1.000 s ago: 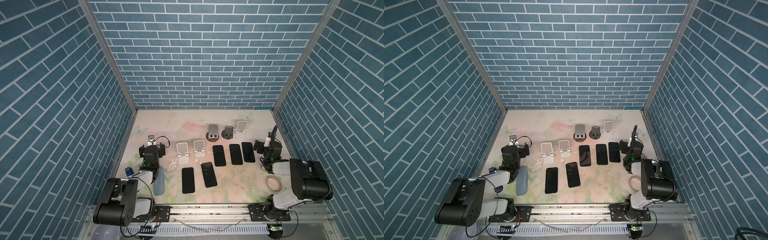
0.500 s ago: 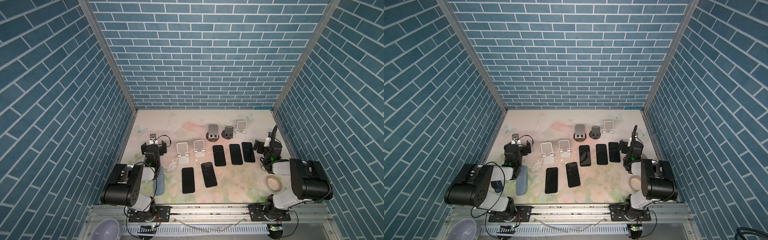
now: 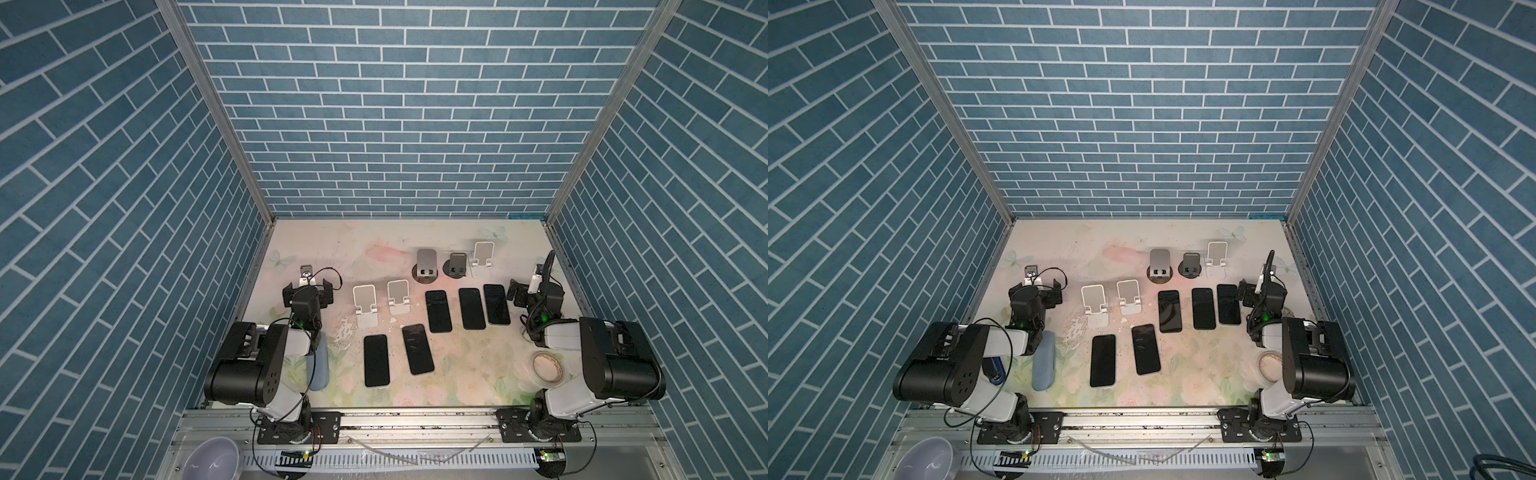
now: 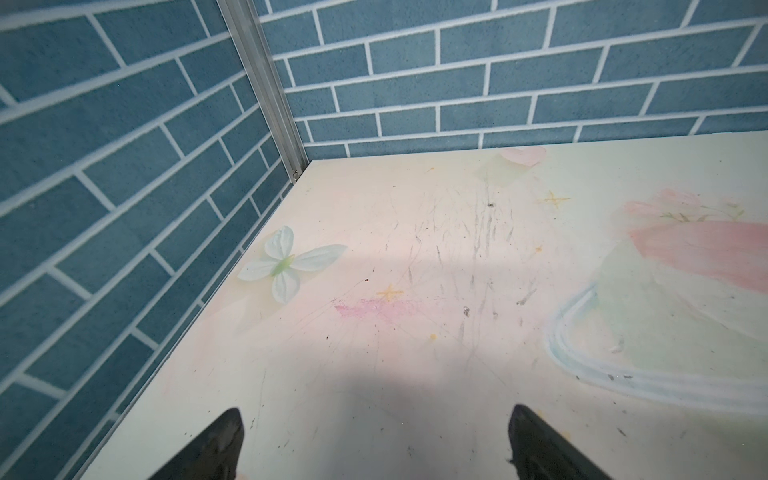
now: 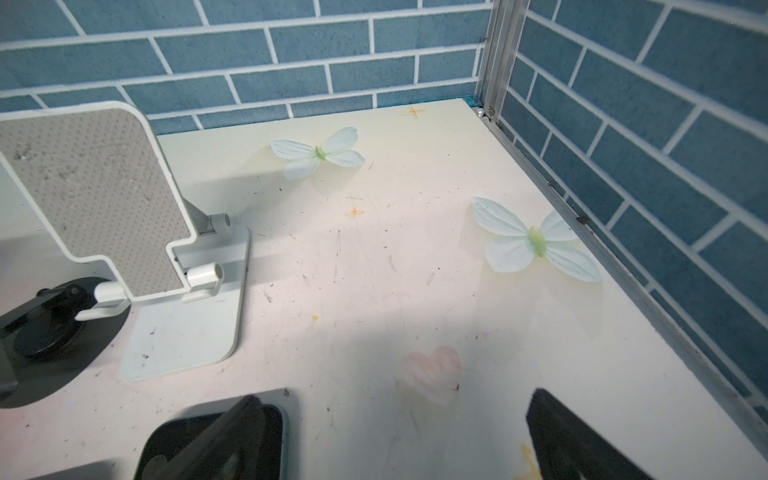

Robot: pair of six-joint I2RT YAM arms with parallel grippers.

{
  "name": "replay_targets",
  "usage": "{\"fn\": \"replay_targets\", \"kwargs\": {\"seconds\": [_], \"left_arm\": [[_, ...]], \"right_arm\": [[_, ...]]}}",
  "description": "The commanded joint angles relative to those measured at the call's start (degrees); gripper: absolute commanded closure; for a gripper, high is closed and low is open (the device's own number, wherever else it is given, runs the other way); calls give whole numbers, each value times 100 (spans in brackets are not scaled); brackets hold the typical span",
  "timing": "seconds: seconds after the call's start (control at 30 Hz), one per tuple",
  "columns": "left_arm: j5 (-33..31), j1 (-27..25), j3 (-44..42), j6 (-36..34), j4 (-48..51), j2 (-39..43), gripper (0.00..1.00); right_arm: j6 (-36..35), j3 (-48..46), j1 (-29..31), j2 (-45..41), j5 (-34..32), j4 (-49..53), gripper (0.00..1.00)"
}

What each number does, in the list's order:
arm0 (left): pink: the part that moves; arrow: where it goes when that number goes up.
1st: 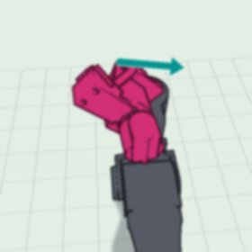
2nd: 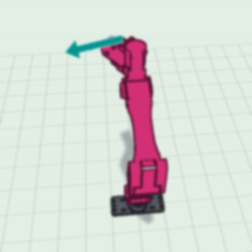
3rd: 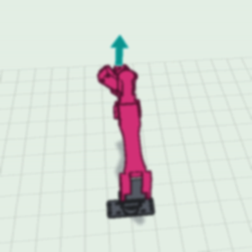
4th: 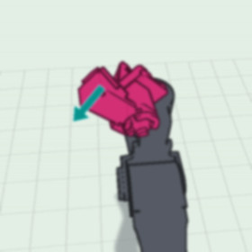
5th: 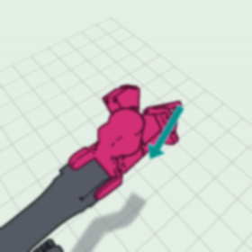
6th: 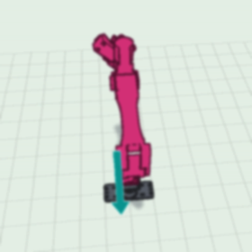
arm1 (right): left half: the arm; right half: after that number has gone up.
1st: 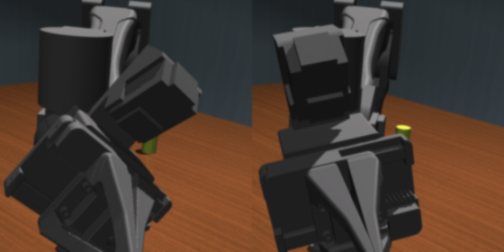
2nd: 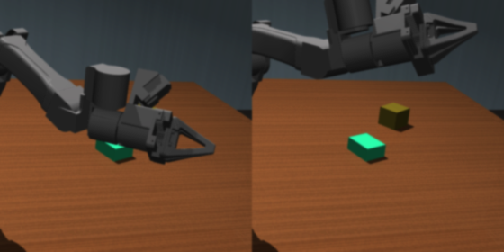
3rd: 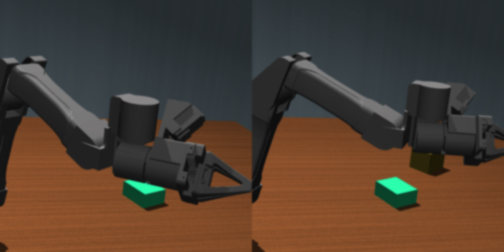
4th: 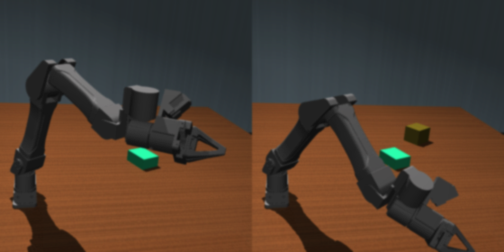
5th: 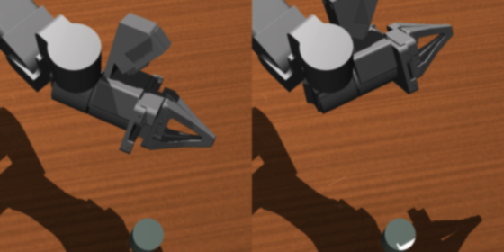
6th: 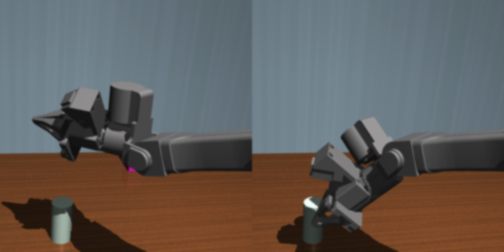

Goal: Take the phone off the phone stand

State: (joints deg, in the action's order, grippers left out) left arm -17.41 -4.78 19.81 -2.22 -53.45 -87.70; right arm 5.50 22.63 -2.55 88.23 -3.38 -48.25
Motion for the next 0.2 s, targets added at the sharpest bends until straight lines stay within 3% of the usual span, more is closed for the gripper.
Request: {"fn": "replay_targets", "kwargs": {"seconds": [0.0,0.17], "left_arm": [[-65,38,93,-12,32,-42,0],[-63,38,89,-7,37,-36,0]], "right_arm": [[-202,-22,-11,16,42,-160,1],[-207,-22,0,7,11,-166,1]]}}
